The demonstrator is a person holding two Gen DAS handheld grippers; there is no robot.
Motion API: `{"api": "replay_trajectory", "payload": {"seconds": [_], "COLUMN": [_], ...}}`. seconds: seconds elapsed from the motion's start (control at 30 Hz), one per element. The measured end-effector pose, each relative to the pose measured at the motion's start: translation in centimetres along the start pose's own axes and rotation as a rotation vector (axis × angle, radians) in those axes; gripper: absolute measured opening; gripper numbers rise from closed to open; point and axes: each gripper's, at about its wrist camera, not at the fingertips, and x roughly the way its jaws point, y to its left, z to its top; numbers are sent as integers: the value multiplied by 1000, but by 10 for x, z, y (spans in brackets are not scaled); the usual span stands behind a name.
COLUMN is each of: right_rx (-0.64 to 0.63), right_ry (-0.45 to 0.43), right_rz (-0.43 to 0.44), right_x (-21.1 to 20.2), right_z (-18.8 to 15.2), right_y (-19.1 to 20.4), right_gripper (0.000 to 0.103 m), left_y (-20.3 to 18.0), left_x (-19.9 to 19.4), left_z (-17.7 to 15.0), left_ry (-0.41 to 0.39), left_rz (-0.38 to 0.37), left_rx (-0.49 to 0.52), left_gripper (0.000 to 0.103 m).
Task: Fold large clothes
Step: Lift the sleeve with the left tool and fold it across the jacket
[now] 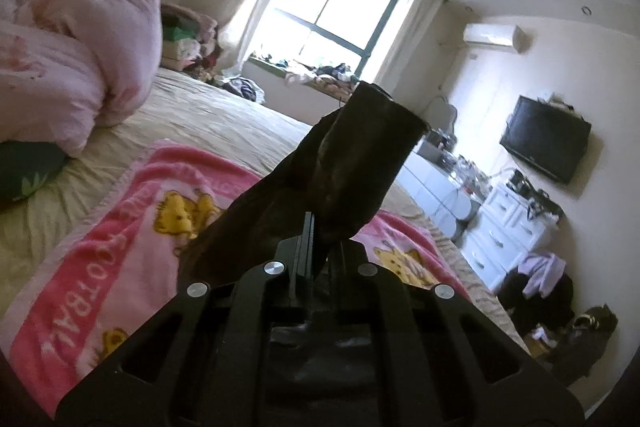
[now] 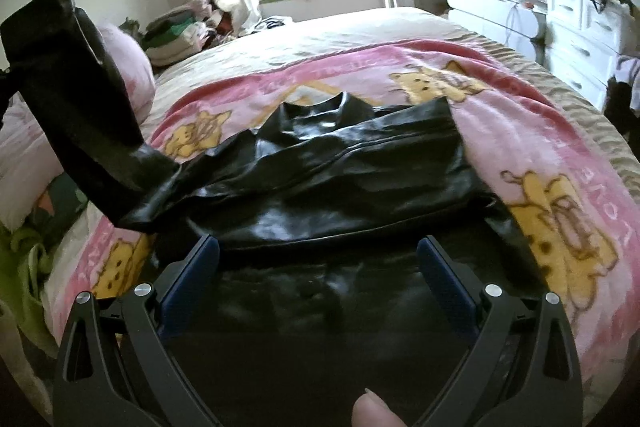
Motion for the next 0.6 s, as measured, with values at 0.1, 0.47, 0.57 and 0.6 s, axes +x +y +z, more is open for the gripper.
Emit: {"api": "replay_trajectory", "payload": {"seconds": [0.1, 0.47, 0.57, 0.6], "right_rx": [31, 89, 111, 118], "right_ry": [0, 4, -4, -6], "right_rz": [1, -4, 9, 8], "right_x": [-1, -4, -8, -9], "right_z": [-1, -3, -2, -1], "right_y": [-13, -41, -51, -55], "right_gripper": [98, 98, 98, 98], "left_y": [-11, -51, -59, -61], "left_x": [8, 33, 44, 48], "left_z": [-5, -34, -44, -48], "left_ry": [23, 117, 152, 164], "left_rz": [-24, -77, -91, -97], "left_rx": [12, 78, 83, 85], "left_gripper": [1, 1, 1, 1]}}
